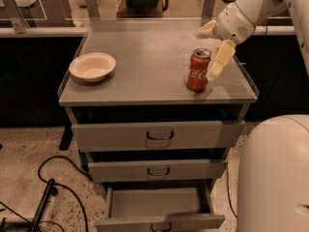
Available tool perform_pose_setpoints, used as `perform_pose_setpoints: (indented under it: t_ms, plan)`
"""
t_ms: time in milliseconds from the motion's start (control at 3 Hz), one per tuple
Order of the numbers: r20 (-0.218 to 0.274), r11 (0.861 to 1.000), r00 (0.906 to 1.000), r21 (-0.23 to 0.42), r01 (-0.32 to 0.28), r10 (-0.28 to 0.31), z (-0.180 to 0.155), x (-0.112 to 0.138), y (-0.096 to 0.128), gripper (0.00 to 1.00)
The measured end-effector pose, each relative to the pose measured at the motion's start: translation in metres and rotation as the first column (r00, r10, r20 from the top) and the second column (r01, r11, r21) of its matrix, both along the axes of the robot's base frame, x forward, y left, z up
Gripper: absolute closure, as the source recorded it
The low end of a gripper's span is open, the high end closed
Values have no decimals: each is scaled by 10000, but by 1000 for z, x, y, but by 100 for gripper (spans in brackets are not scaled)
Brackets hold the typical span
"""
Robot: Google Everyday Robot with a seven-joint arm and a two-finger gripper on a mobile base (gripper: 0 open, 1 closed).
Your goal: Place coke can into bottom drawer
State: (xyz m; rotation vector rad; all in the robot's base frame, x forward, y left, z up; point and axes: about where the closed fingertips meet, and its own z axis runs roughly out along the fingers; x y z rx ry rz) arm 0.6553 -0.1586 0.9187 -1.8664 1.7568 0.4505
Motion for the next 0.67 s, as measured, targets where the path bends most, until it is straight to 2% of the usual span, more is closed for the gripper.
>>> perform_pose_setpoints:
  t_ms: [333,667]
  plan:
    - [925,9992,9953,297,249,-276,24,20,1,0]
    - [1221,9971,9911,616,452,-525,20,46,7,0]
